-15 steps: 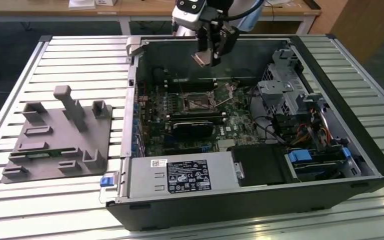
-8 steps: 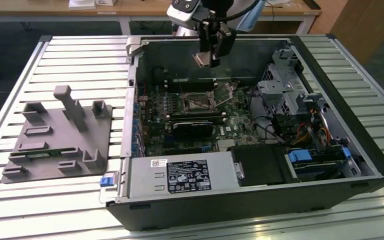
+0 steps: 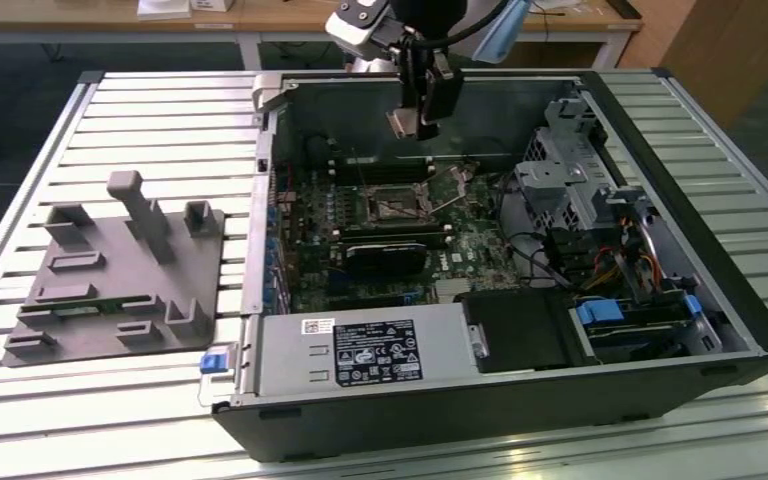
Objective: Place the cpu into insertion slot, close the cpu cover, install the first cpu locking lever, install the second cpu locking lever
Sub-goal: 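Place the cpu into insertion slot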
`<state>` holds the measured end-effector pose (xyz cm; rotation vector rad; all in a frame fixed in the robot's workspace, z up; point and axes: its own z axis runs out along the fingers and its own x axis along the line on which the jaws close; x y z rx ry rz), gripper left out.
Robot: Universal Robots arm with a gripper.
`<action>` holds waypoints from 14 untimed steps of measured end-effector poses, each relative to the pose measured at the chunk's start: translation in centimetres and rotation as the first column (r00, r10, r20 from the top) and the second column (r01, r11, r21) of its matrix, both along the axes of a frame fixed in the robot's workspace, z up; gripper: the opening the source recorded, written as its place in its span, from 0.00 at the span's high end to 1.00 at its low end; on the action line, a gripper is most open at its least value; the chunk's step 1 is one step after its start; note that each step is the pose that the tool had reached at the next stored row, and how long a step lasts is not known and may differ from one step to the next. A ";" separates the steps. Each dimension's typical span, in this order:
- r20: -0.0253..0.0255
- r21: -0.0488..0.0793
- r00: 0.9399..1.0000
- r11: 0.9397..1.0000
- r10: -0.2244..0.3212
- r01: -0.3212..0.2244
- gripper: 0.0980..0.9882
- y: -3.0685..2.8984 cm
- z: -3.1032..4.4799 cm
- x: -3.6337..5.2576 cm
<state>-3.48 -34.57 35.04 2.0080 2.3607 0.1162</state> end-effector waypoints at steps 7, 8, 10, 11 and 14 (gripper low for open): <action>-0.008 -0.001 0.999 0.999 -0.054 0.054 0.50 0.38 -1.16 0.01; -0.011 -0.001 0.998 0.998 -0.062 0.062 0.50 0.43 -1.30 0.00; -0.015 -0.002 0.997 0.997 -0.073 0.073 0.50 0.54 -1.62 0.00; -0.018 -0.002 0.997 0.997 -0.075 0.075 0.50 0.60 -1.80 0.00; -0.021 -0.003 0.997 0.997 -0.077 0.077 0.50 0.76 -2.33 0.00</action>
